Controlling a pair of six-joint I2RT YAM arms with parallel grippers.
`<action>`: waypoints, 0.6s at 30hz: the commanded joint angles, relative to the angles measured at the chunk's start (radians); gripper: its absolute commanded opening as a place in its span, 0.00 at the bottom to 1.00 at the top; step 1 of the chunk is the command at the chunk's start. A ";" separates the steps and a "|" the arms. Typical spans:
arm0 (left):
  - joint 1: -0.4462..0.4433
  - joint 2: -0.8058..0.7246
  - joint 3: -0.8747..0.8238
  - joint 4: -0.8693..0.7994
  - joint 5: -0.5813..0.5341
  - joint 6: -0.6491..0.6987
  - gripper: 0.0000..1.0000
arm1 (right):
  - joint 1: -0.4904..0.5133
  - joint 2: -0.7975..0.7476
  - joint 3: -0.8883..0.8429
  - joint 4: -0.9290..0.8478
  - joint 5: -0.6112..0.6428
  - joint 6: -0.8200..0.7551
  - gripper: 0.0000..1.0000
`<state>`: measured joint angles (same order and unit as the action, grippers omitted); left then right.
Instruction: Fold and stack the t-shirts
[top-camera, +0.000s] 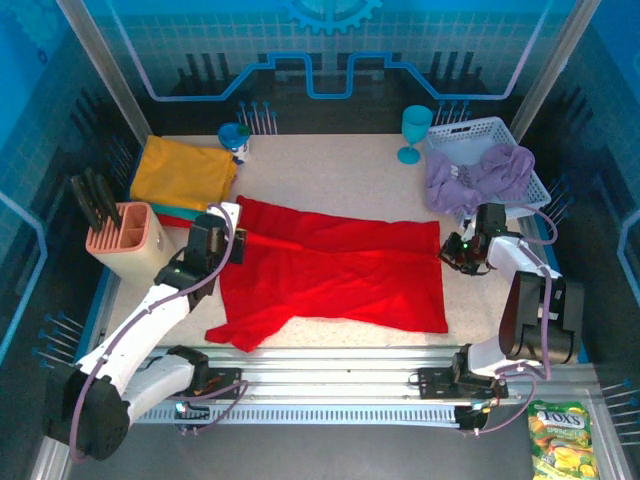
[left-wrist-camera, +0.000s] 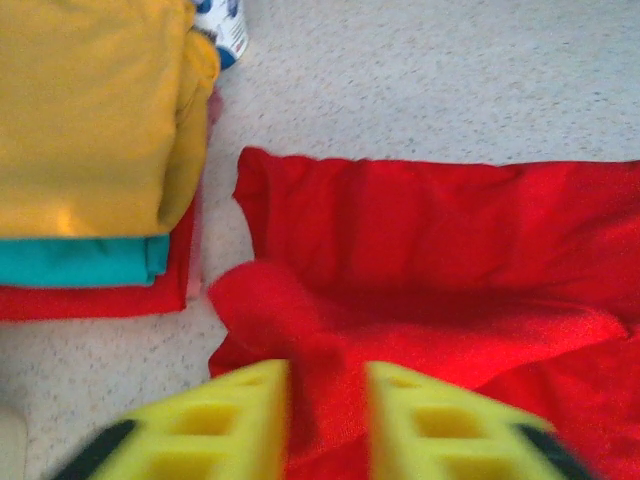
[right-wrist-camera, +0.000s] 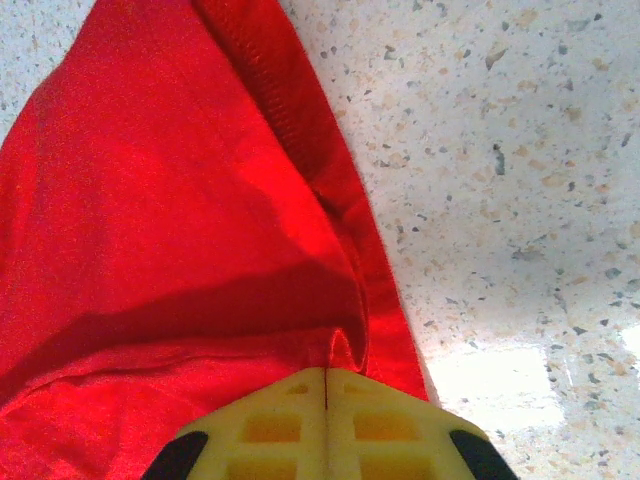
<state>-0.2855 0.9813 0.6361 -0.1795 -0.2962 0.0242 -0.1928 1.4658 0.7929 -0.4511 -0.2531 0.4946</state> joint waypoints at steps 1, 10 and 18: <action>-0.007 -0.027 -0.013 -0.047 -0.072 -0.058 0.44 | -0.018 0.008 0.006 0.005 -0.022 0.002 0.09; -0.006 -0.040 0.047 -0.133 -0.043 -0.191 0.67 | -0.018 -0.030 0.008 -0.015 0.001 -0.008 0.34; 0.006 0.278 0.217 -0.125 0.261 -0.225 0.59 | -0.001 -0.221 -0.030 -0.018 0.028 -0.011 0.85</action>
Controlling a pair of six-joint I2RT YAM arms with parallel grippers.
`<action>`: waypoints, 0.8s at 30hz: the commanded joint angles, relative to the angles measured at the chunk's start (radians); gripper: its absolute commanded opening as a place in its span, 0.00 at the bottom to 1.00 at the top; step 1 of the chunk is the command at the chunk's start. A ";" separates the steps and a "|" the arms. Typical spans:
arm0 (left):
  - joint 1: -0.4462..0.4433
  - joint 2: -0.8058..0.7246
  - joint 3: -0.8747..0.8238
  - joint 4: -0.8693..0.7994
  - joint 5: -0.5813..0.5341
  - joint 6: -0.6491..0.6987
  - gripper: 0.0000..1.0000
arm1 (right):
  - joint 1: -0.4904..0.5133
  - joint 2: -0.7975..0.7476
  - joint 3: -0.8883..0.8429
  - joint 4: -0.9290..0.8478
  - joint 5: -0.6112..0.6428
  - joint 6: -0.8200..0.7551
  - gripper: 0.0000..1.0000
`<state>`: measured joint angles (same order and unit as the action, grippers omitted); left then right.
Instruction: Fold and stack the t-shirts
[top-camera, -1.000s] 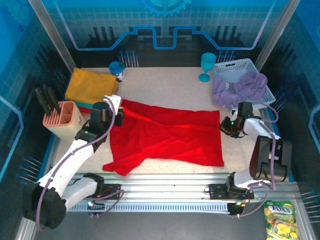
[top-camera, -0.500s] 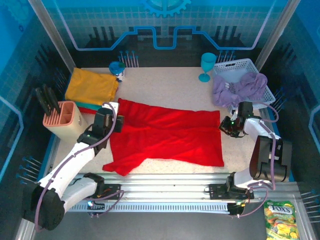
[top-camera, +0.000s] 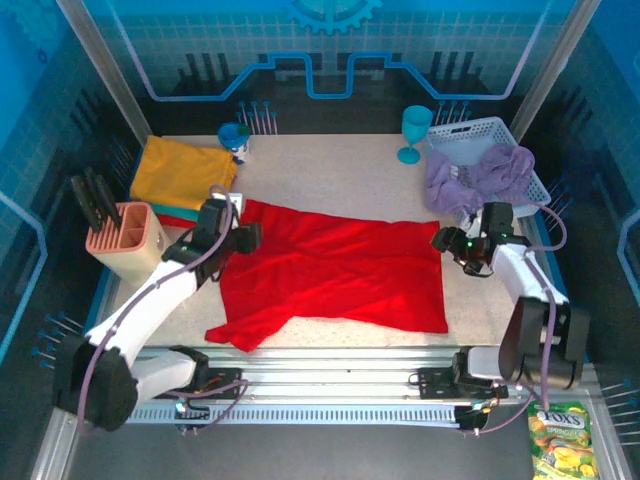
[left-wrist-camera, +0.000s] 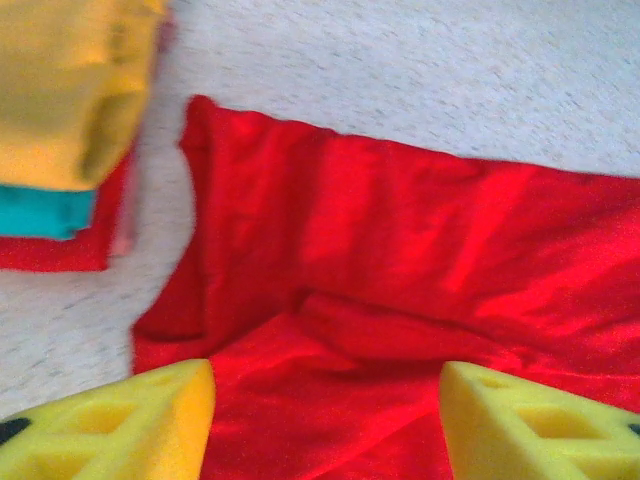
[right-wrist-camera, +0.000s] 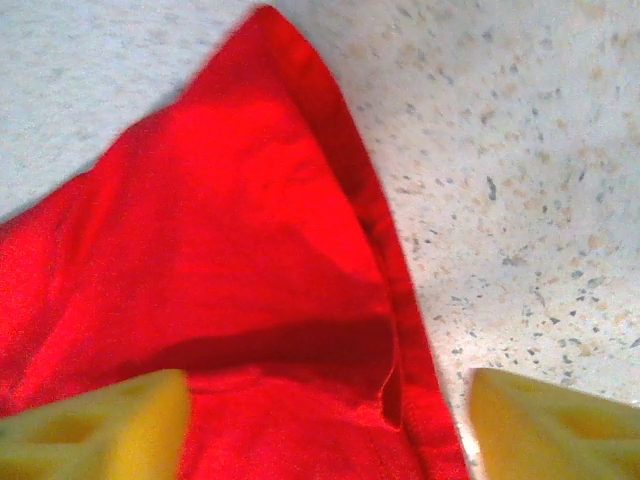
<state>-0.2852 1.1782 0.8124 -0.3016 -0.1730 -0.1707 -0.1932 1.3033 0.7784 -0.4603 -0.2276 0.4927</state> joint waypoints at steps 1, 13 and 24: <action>0.012 0.126 0.064 0.003 0.168 -0.031 0.58 | 0.008 -0.078 -0.013 -0.015 -0.001 -0.018 0.87; 0.152 0.587 0.386 -0.078 0.382 0.025 0.49 | 0.046 -0.118 -0.003 -0.018 -0.035 -0.045 0.94; 0.101 0.603 0.403 -0.265 0.225 -0.048 0.44 | 0.049 -0.079 0.008 -0.002 -0.042 -0.037 0.94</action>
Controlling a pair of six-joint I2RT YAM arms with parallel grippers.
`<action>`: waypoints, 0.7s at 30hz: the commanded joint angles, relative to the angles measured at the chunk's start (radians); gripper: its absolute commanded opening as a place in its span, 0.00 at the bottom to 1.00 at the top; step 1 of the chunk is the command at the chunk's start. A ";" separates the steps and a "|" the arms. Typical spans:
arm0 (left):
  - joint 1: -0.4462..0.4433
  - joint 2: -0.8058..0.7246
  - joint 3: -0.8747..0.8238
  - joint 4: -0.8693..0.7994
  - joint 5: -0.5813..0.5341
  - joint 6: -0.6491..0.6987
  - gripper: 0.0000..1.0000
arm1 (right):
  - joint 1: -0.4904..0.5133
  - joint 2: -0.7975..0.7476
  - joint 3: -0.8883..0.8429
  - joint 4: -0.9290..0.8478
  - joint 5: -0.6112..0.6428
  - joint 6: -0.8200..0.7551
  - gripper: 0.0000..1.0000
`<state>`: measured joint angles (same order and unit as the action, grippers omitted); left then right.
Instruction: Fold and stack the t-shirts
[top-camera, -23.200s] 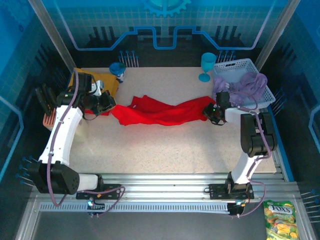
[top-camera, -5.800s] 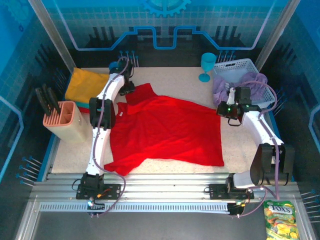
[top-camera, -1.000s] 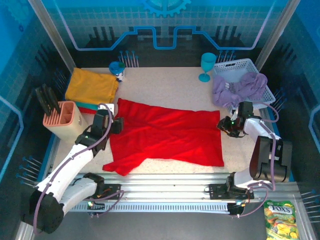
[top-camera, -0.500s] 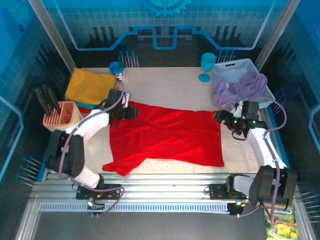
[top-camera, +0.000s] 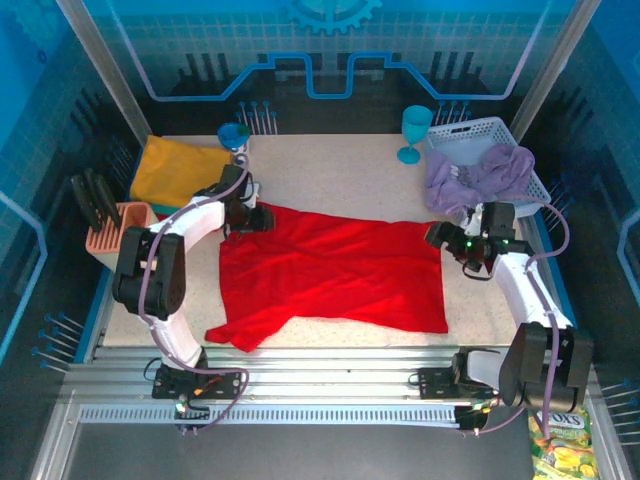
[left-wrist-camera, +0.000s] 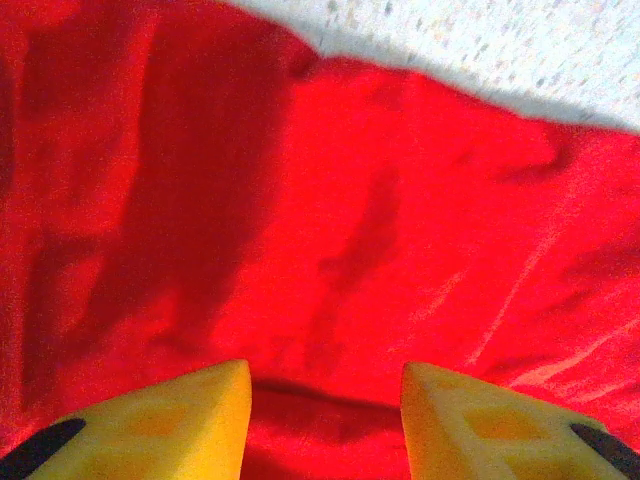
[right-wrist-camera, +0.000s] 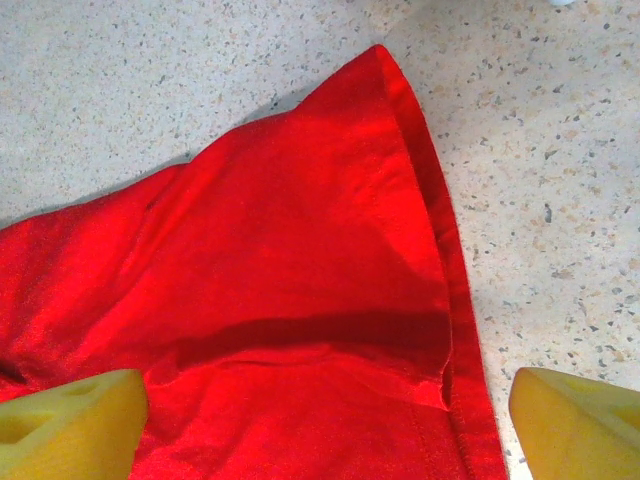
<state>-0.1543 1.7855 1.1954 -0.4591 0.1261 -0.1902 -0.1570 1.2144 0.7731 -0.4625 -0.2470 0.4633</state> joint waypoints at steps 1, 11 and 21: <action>-0.041 -0.005 0.015 -0.118 -0.104 -0.037 0.44 | 0.014 0.012 0.012 0.001 -0.024 -0.006 0.94; -0.052 0.054 0.017 -0.143 -0.226 -0.040 0.41 | 0.019 0.014 0.005 0.004 -0.030 -0.010 0.94; -0.076 0.080 0.024 -0.128 -0.194 -0.045 0.41 | 0.019 0.015 0.007 0.006 -0.029 -0.009 0.94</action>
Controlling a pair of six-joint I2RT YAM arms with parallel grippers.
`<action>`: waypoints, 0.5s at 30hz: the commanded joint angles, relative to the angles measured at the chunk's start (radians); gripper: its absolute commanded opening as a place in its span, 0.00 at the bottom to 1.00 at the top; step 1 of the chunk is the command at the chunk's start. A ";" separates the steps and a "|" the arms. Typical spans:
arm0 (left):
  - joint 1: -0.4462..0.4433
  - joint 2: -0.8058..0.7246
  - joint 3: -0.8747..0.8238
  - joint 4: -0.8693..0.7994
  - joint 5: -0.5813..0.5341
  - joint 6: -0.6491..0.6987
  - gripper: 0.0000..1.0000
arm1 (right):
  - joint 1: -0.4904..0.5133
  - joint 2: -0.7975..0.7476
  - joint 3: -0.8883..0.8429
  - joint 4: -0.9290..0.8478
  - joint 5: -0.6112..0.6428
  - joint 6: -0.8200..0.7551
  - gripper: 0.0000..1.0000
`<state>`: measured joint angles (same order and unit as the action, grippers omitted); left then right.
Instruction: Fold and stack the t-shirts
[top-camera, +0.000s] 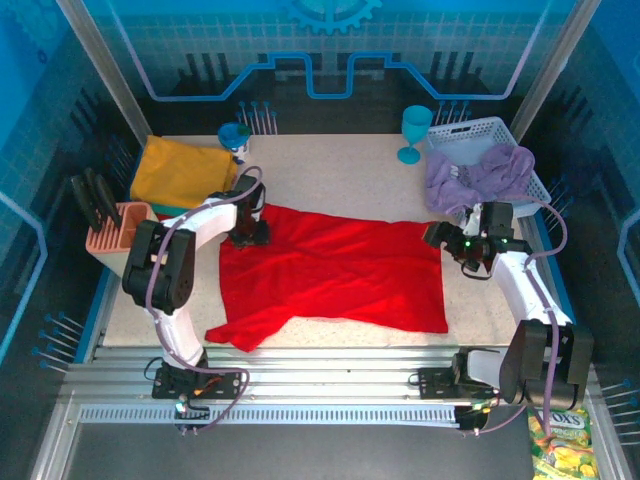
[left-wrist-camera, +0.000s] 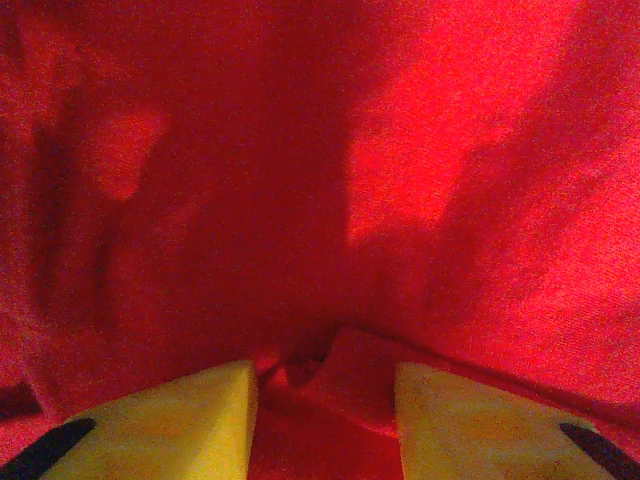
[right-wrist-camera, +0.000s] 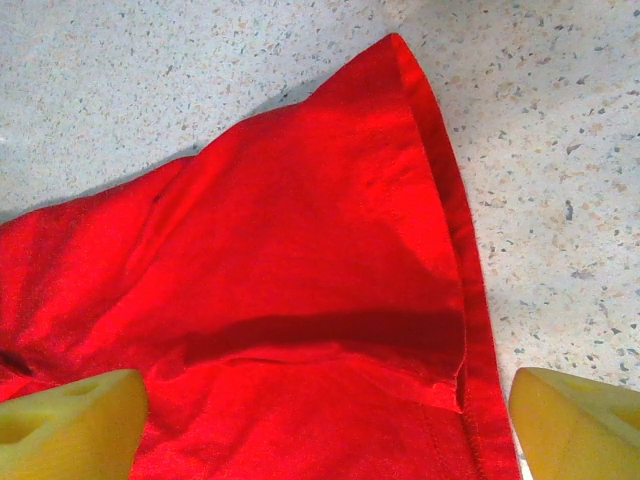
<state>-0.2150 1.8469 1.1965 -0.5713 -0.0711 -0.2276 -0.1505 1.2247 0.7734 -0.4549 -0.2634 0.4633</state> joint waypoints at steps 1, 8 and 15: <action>-0.021 0.019 0.024 -0.018 0.001 -0.009 0.39 | 0.013 0.005 0.006 -0.002 -0.012 -0.011 0.94; -0.053 -0.009 0.001 -0.030 -0.041 -0.032 0.17 | 0.012 0.007 0.008 -0.002 -0.014 -0.009 0.94; -0.071 -0.100 -0.018 -0.049 -0.117 -0.056 0.05 | 0.013 0.012 0.008 -0.001 -0.017 -0.009 0.94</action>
<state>-0.2687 1.8225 1.1900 -0.5800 -0.1307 -0.2646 -0.1505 1.2320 0.7734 -0.4549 -0.2665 0.4633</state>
